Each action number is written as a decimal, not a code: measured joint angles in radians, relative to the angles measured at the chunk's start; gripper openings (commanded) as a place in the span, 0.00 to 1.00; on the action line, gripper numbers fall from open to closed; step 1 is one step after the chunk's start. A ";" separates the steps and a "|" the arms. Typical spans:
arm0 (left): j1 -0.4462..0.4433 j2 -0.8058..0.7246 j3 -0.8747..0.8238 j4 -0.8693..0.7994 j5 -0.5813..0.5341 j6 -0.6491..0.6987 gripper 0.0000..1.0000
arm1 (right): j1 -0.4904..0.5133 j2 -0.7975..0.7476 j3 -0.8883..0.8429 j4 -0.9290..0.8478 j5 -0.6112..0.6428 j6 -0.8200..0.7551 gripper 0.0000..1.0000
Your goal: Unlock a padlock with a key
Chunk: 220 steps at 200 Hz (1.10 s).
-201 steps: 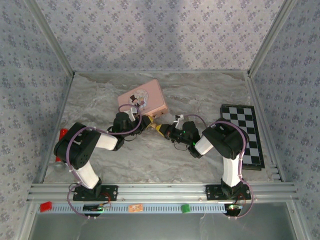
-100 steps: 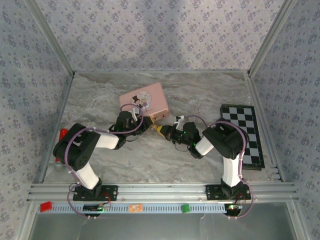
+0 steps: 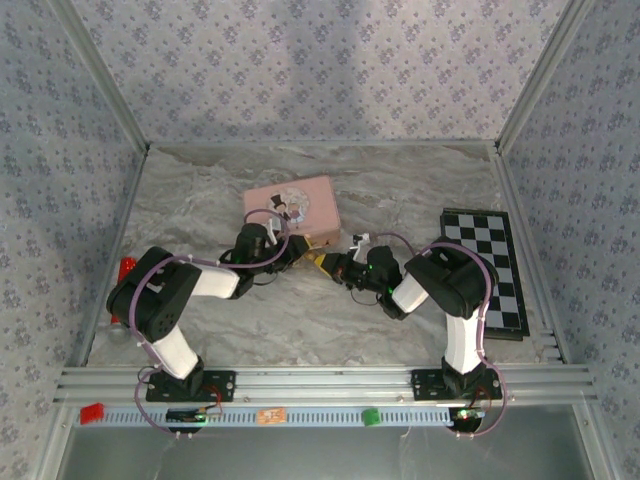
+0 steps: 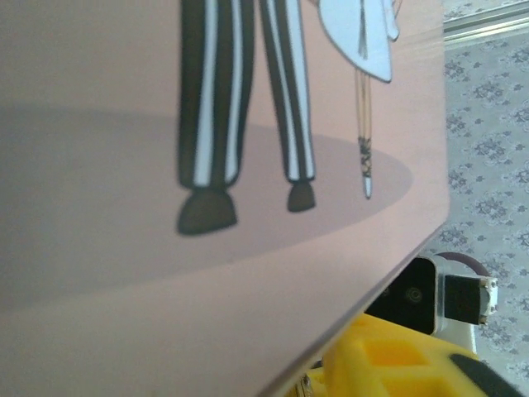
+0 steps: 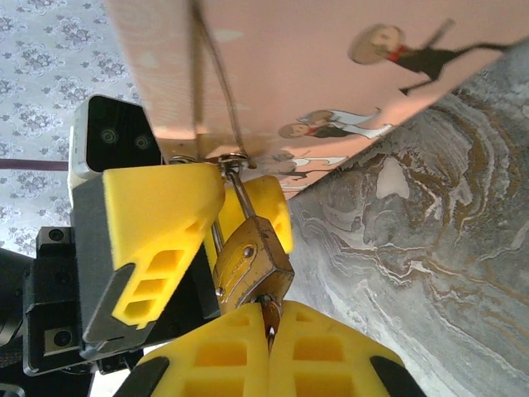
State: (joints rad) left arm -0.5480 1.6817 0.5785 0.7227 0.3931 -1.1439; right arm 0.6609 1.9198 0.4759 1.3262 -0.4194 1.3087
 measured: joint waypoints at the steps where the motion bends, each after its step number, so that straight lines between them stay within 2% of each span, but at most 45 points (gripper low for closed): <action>1: 0.000 0.000 0.001 -0.001 0.000 0.000 0.44 | 0.000 0.000 0.000 0.000 0.000 0.000 0.00; 34: -0.011 -0.016 0.012 -0.065 0.000 -0.007 0.66 | 0.003 0.000 -0.004 -0.002 0.002 -0.015 0.00; 70: -0.018 -0.039 0.012 -0.100 -0.001 -0.029 0.76 | 0.019 0.000 -0.007 0.000 0.014 -0.016 0.00; 83: -0.018 -0.040 0.005 -0.088 -0.002 -0.043 0.75 | 0.025 0.000 -0.008 0.000 0.016 -0.016 0.00; 112: -0.024 -0.053 -0.029 -0.036 -0.013 -0.078 0.61 | 0.039 0.000 -0.011 0.002 0.024 -0.016 0.00; 129: -0.030 -0.053 -0.035 -0.017 -0.022 -0.092 0.57 | 0.049 0.000 -0.016 0.002 0.034 -0.016 0.00; 220: -0.056 -0.074 -0.103 0.082 -0.062 -0.135 0.58 | 0.085 0.000 -0.015 0.000 0.045 -0.015 0.00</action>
State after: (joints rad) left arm -0.6044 1.6073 0.4751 0.8043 0.3309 -1.2785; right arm 0.7456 1.9202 0.4606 1.3266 -0.3744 1.2938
